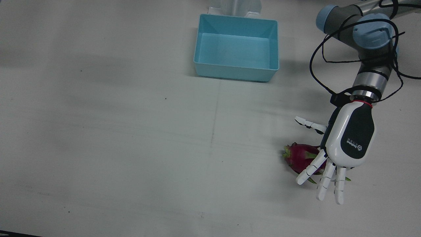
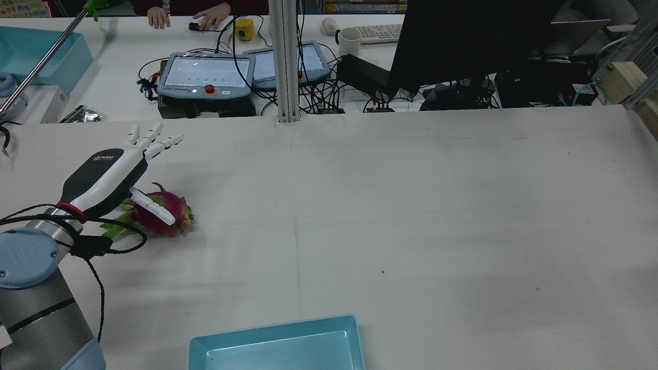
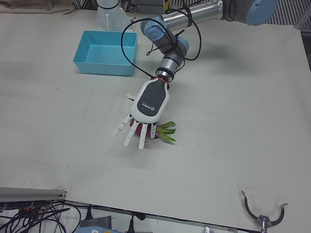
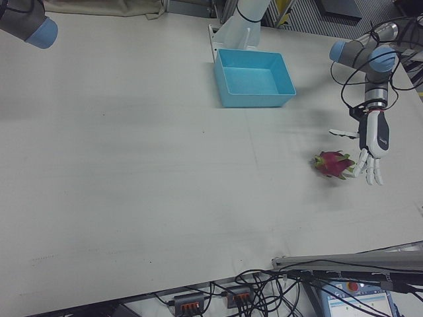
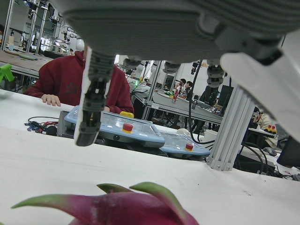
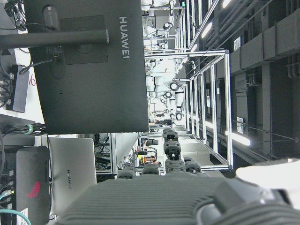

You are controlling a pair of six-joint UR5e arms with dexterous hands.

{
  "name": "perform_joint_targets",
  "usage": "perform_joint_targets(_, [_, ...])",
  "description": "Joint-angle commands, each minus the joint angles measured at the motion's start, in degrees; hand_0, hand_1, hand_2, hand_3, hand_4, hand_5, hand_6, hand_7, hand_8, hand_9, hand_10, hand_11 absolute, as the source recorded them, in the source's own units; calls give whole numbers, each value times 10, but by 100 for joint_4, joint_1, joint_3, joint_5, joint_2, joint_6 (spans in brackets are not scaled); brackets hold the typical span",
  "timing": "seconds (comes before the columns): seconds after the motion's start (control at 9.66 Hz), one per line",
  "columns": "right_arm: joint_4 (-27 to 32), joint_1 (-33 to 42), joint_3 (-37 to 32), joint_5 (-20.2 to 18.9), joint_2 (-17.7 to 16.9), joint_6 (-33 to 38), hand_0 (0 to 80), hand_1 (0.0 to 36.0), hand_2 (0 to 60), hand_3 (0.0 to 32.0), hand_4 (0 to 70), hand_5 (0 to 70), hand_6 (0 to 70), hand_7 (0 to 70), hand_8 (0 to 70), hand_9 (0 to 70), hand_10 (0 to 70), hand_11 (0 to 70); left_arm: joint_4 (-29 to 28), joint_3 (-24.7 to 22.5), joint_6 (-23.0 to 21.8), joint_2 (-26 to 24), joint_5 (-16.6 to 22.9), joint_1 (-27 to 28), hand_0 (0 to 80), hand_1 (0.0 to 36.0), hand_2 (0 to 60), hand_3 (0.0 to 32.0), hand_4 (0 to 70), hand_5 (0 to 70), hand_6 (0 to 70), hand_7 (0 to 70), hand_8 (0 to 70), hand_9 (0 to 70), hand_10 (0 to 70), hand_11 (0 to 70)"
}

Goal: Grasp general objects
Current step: 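Move the left hand down toward the pink dragon fruit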

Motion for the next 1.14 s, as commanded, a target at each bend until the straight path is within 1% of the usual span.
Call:
perform_joint_targets(0.0, [0, 0, 8, 0, 0, 0, 0, 0, 0, 0, 0, 0, 0, 0, 0, 0, 0, 0, -351, 335, 0, 53, -193, 68, 517, 196, 0, 320, 0, 4, 0, 0, 6, 0, 0, 0])
perform_joint_targets(0.21, [0, 0, 8, 0, 0, 0, 0, 0, 0, 0, 0, 0, 0, 0, 0, 0, 0, 0, -528, 380, 9, 114, -193, 68, 511, 190, 0, 320, 0, 2, 0, 0, 6, 0, 0, 0])
perform_joint_targets(0.31, [0, 9, 8, 0, 0, 0, 0, 0, 0, 0, 0, 0, 0, 0, 0, 0, 0, 0, -685, 519, 9, 132, -193, 68, 509, 184, 0, 320, 0, 13, 0, 0, 4, 0, 0, 0])
perform_joint_targets(0.41, [0, 0, 8, 0, 0, 0, 0, 0, 0, 0, 0, 0, 0, 0, 0, 0, 0, 0, -800, 668, 9, 132, -201, 85, 505, 179, 0, 320, 0, 0, 0, 0, 3, 0, 0, 0])
perform_joint_targets(0.62, [0, 0, 8, 0, 0, 0, 0, 0, 0, 0, 0, 0, 0, 0, 0, 0, 0, 0, -836, 696, 9, 124, -210, 121, 509, 187, 0, 320, 0, 0, 0, 0, 2, 0, 0, 0])
perform_joint_targets(1.04, [0, 9, 8, 0, 0, 0, 0, 0, 0, 0, 0, 0, 0, 0, 0, 0, 0, 0, -942, 793, 9, 141, -228, 199, 505, 181, 0, 320, 0, 0, 0, 0, 15, 0, 0, 0])
